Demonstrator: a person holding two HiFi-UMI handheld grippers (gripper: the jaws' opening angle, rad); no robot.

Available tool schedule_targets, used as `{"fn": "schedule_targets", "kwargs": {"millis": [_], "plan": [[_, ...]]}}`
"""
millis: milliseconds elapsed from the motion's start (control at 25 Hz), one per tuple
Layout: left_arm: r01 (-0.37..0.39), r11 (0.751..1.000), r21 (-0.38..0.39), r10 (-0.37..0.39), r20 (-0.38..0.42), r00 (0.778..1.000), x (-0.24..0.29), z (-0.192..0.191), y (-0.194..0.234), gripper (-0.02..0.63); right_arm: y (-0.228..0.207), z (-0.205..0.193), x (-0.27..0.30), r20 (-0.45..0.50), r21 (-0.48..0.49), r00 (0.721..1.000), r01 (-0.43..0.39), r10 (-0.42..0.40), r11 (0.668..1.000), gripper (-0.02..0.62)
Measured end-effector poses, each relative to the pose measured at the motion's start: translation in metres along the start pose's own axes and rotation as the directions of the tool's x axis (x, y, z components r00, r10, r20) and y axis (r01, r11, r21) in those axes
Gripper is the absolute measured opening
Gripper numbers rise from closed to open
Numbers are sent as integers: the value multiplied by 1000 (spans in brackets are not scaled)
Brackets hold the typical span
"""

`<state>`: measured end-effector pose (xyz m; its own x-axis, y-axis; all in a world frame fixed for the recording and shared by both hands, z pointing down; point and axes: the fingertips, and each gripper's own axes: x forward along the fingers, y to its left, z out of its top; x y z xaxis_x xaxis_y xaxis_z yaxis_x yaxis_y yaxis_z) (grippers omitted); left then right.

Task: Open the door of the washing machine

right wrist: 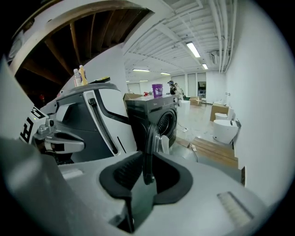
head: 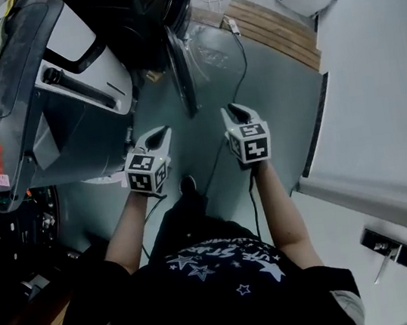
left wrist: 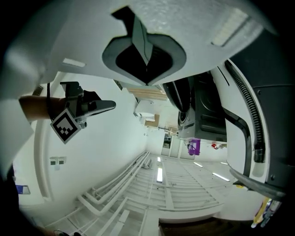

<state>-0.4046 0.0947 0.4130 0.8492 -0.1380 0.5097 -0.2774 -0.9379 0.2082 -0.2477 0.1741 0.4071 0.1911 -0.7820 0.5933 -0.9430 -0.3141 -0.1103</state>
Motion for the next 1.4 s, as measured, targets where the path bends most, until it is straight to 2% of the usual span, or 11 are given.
{"fn": "schedule_targets", "kwargs": {"millis": [240, 480, 680, 1040, 1400], "plan": [[25, 1000, -6, -25, 12, 1000, -28, -10, -63, 11, -1, -13, -62, 12, 21, 1000, 1, -2, 1000, 32], [29, 999, 32, -31, 44, 999, -52, -12, -94, 11, -2, -21, -107, 69, 28, 998, 3, -4, 1000, 5], [18, 999, 41, -21, 77, 997, -75, -17, -116, 11, 6, -41, -143, 92, 30, 996, -3, 0, 1000, 5], [22, 998, 53, -26, 80, 996, -117, -53, -181, 11, 16, -89, -222, 132, 51, 991, 20, -26, 998, 5], [52, 995, 82, -60, 102, 993, -162, -85, -237, 11, 37, -130, -283, 165, 50, 986, 13, -21, 999, 5]]}}
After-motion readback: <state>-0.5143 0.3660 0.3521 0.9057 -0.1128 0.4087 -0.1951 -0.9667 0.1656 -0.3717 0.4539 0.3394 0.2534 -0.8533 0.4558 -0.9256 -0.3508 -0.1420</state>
